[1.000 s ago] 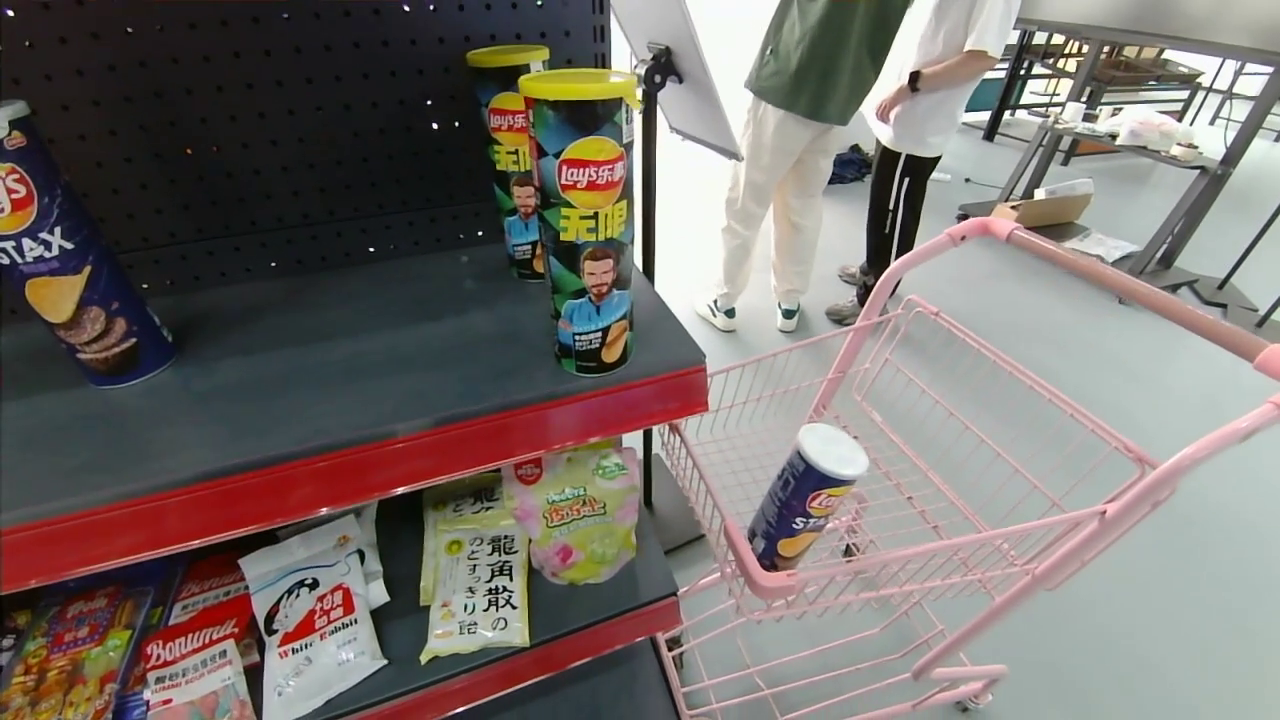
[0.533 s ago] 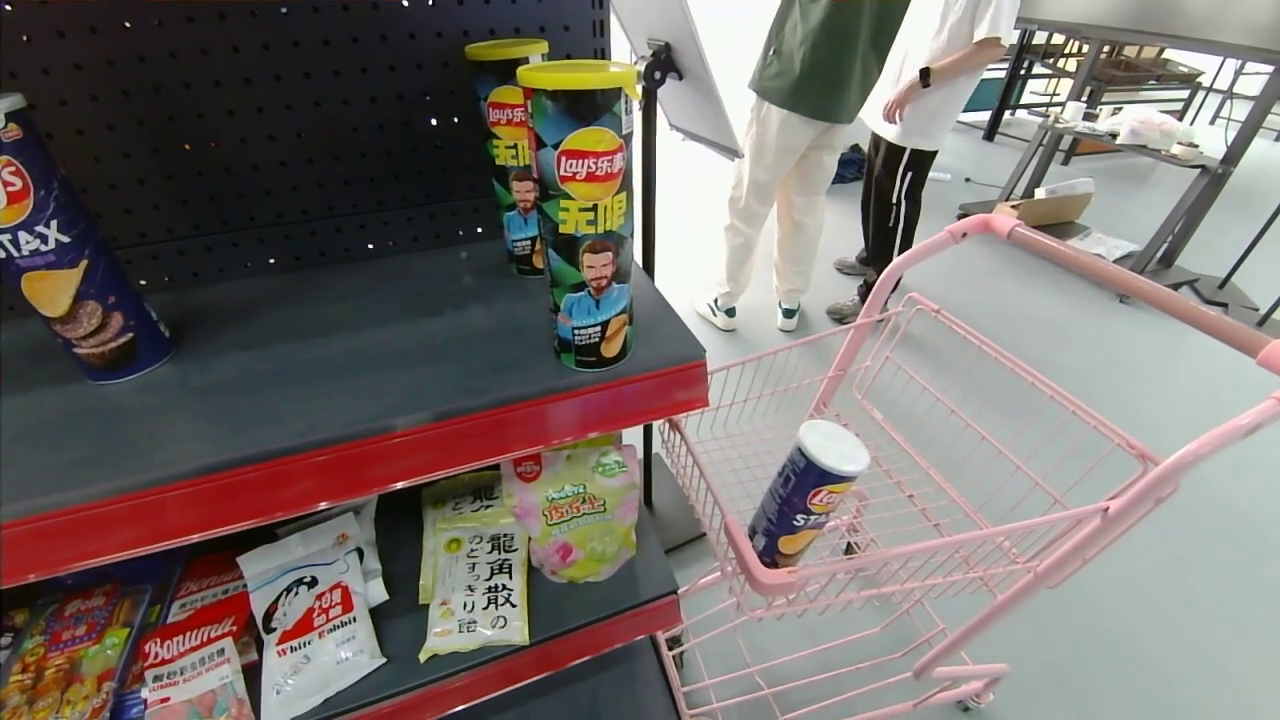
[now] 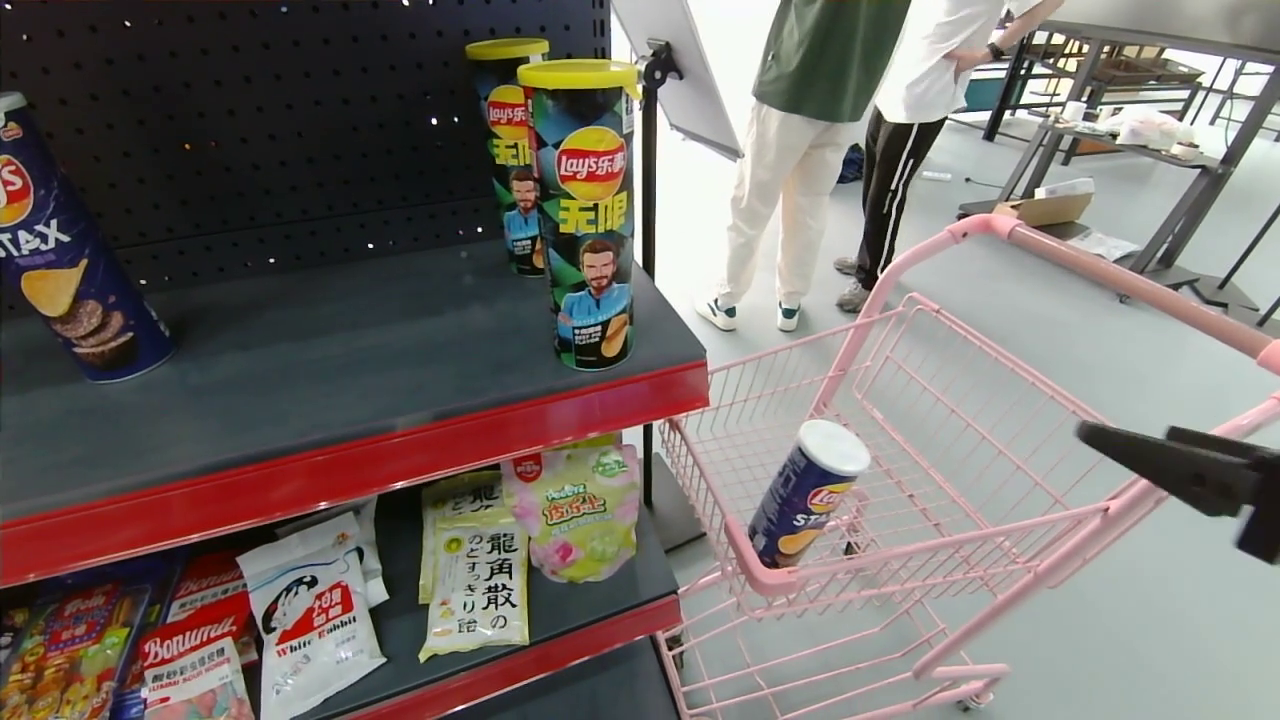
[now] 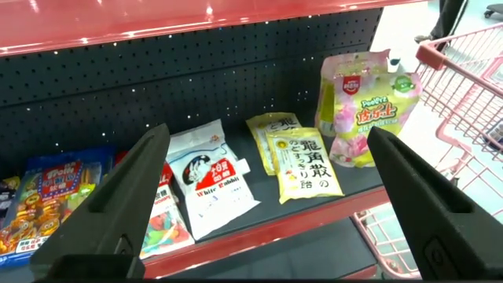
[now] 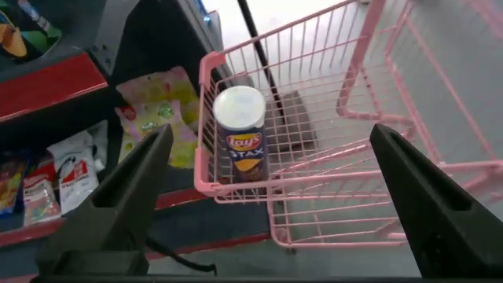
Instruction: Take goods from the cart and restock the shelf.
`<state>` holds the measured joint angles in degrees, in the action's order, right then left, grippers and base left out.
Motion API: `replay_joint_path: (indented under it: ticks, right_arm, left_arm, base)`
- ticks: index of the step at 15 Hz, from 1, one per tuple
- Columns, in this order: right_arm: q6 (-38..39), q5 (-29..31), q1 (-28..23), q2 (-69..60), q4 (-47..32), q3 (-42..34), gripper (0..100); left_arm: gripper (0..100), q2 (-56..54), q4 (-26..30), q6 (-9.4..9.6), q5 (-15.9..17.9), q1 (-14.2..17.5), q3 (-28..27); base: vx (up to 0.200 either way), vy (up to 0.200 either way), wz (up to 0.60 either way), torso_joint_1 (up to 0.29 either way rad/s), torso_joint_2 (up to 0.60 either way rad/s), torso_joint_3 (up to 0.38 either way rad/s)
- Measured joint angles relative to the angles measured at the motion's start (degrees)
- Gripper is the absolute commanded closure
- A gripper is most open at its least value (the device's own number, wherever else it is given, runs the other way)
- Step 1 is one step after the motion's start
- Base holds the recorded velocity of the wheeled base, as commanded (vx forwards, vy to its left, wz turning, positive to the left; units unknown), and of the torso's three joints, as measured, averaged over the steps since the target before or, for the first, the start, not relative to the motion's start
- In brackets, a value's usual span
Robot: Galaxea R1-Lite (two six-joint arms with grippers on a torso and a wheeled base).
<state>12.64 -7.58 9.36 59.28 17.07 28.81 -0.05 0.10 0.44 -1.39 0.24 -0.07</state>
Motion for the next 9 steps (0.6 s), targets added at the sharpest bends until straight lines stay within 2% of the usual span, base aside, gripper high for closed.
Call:
replay_joint_path:
  ticks: [4, 9]
  right_arm:
    - [2.6, -0.8, 4.7, 21.0, 16.2, -4.8, 0]
    - [3.7, -0.9, 8.0, 34.1, 22.4, -5.2, 0]
  left_arm:
    - [0, 0.0, 0.0, -0.01, 0.0, 0.0, 0.0]
    - [0, 0.0, 0.0, 0.00, 0.0, 0.0, 0.0]
  base:
    - [0.000, 0.000, 0.00, 0.000, 0.00, 0.000]
    - [0.000, 0.000, 0.00, 0.000, 0.00, 0.000]
